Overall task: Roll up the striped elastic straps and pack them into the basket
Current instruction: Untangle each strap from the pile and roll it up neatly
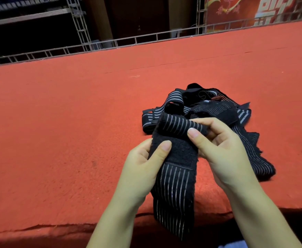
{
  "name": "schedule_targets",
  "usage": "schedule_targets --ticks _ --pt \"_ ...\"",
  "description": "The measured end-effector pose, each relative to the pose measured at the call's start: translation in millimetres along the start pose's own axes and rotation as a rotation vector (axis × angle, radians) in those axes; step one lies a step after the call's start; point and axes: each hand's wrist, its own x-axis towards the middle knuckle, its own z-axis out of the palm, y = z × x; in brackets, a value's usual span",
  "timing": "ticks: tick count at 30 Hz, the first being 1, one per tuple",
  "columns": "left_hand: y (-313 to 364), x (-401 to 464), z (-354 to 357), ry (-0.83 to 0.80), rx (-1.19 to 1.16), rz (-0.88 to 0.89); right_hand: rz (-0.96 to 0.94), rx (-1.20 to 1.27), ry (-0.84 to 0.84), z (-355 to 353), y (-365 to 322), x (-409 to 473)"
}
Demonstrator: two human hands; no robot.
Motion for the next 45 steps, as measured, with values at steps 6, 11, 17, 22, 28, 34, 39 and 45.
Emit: schedule_targets --ticks 6,11,17,22,28,34,39,45 --pt "5 0 4 0.058 0.095 0.077 -0.150 -0.307 0.016 2 5 -4" --pt "4 2 3 0.083 0.043 0.038 -0.209 -0.446 -0.048 4 3 -5" --pt "5 3 5 0.183 0.053 -0.001 -0.265 -0.476 -0.135 8 4 -6" --pt "1 3 3 0.140 0.007 0.032 -0.017 -0.249 -0.235 3 0 -6" --pt "-5 3 -3 0.108 0.068 0.073 0.274 -0.116 -0.244 4 -2 -6" --pt "-2 -1 -9 -0.049 0.140 0.155 0.236 -0.023 -0.261 -1 -2 -6" --pt "-3 0 -7 -0.073 0.047 0.105 0.195 0.064 -0.204 1 -3 -7" --pt "-10 0 -8 -0.114 -0.065 -0.009 0.198 0.195 -0.067 2 -7 -3"
